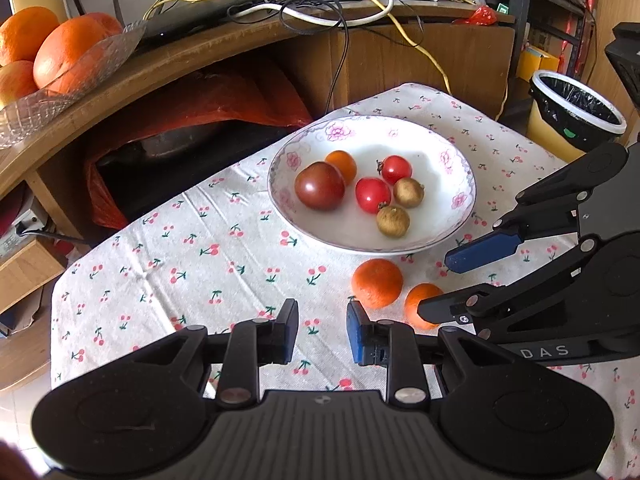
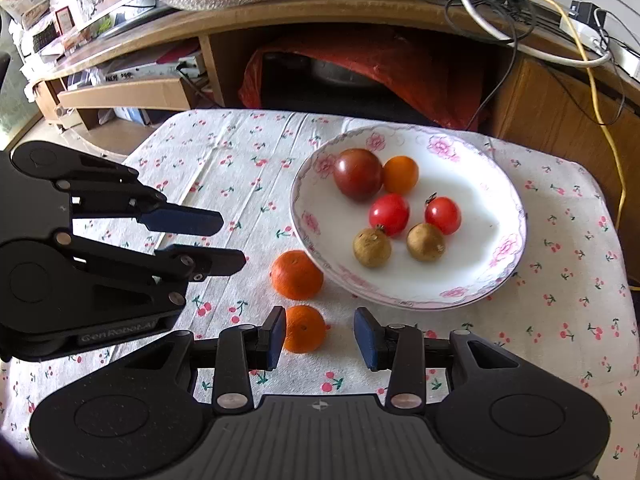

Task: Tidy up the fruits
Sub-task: 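Withdraw both tools from the bowl toward the two oranges on the cloth, then grasp an orange with the left tool while the right tool grasps the other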

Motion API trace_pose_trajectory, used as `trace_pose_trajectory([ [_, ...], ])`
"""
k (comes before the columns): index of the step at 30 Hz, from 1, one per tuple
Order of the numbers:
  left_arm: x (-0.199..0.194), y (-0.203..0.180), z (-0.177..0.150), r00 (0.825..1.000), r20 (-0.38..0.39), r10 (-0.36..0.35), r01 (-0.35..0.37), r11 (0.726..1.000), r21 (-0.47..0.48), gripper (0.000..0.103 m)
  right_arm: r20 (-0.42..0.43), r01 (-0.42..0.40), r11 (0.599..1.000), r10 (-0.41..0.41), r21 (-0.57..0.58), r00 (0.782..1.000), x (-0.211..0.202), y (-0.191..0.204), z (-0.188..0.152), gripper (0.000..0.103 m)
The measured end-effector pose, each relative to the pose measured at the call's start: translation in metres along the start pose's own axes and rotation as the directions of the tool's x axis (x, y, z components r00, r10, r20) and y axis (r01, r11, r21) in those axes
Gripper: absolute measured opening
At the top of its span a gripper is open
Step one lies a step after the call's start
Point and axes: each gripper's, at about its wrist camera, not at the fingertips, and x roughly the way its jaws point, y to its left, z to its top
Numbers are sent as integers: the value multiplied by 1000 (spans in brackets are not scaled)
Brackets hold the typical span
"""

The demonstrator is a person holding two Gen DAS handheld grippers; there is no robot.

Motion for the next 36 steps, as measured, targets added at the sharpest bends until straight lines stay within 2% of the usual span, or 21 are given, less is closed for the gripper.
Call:
trace_pose_trajectory([
  [14,0,7,-8,1000,-11,12,-12,1000,1,36,-49,-35,999,34,-18,998,20,14,2,35],
  [16,0,7,-8,1000,-13,11,-11,1000,2,36,-58,-29,999,28,-24,998,22,15,1,29],
  [18,1,7,-8,1000,-15,7,-7,1000,2,36,-60,-28,999,26,-26,998,22,14,1,25],
  [21,2,6,-6,1000,-16,-11,11,1000,-4,36,-69,-43,999,42,-5,997,21,10,0,24],
  [36,15,-10,2,997,-30,-77,77,997,1,36,-57,-29,999,28,-14,998,4,-2,-11,23],
])
